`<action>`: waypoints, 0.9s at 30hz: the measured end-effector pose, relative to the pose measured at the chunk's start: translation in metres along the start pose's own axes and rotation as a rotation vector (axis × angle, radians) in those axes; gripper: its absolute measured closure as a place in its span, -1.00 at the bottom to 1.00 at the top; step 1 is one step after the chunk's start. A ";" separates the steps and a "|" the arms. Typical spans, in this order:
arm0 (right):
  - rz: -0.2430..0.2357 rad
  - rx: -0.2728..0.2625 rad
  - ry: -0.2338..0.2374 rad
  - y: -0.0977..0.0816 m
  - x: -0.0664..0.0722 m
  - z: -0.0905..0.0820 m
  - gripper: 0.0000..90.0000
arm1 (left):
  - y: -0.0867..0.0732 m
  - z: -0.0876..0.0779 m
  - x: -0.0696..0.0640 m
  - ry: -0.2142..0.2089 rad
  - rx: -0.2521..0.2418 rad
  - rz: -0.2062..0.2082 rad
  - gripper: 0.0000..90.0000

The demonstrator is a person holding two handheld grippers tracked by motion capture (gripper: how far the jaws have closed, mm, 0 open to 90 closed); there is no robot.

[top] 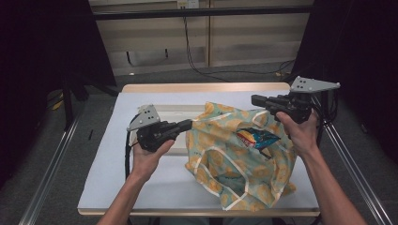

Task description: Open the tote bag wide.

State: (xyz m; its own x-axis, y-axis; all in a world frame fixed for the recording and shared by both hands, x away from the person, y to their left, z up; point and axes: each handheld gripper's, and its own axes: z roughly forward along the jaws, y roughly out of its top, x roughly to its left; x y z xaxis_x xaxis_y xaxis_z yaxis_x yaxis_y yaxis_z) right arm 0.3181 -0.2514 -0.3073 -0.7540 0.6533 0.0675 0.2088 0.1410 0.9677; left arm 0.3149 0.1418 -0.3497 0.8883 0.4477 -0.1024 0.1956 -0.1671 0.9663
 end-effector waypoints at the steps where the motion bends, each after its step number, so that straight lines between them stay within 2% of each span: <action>1: 0.004 0.002 -0.001 -0.002 -0.001 0.000 1.00 | -0.004 0.001 0.004 0.010 0.021 -0.003 1.00; 3: 0.015 0.005 -0.012 -0.005 -0.005 0.000 1.00 | -0.012 0.002 0.008 -0.011 0.023 -0.015 1.00; 4: 0.018 0.003 -0.010 -0.007 -0.007 -0.002 1.00 | -0.016 0.003 0.009 -0.016 0.043 0.001 1.00; 6: 0.020 0.001 -0.006 -0.007 -0.007 -0.003 0.98 | -0.021 0.004 0.007 -0.013 0.052 0.016 1.00; 7: 0.012 0.007 0.034 -0.007 -0.005 -0.008 0.78 | -0.024 0.005 0.004 -0.022 0.053 0.017 1.00; 8: 0.012 0.007 0.034 -0.007 -0.005 -0.008 0.78 | -0.025 0.005 0.002 -0.041 0.056 0.027 1.00; 9: 0.001 0.010 0.040 -0.006 0.000 -0.016 0.63 | -0.025 0.005 -0.002 -0.059 0.048 0.029 1.00; 10: 0.001 0.010 0.040 -0.006 0.000 -0.016 0.63 | -0.025 0.005 -0.002 -0.059 0.048 0.029 1.00; 11: -0.004 -0.006 0.048 -0.003 0.006 -0.025 0.42 | -0.021 0.004 -0.006 -0.057 0.036 0.041 0.96; 12: -0.003 -0.009 0.044 -0.002 0.008 -0.028 0.40 | -0.018 0.003 -0.007 -0.050 0.032 0.047 0.88; 14: -0.015 -0.011 0.043 0.000 0.013 -0.037 0.33 | -0.013 0.000 -0.011 -0.065 -0.001 0.054 0.79; 15: -0.017 -0.010 0.034 0.001 0.015 -0.043 0.33 | -0.011 -0.002 -0.013 -0.061 -0.006 0.063 0.79; 19: -0.022 -0.007 0.051 -0.001 0.020 -0.059 0.33 | -0.001 -0.007 -0.023 -0.074 -0.026 0.105 0.71; 24: -0.027 0.001 0.071 -0.007 0.029 -0.074 0.30 | 0.006 -0.008 -0.033 -0.087 -0.047 0.133 0.66; 27: -0.031 0.005 0.097 -0.012 0.040 -0.085 0.15 | 0.009 -0.006 -0.037 -0.091 -0.045 0.158 0.62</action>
State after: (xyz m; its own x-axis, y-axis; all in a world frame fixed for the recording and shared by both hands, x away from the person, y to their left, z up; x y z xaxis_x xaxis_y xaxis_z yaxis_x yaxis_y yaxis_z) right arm 0.2328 -0.2898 -0.2954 -0.8167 0.5739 0.0610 0.1872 0.1635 0.9686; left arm 0.2808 0.1292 -0.3362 0.9410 0.3370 0.0320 0.0339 -0.1880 0.9816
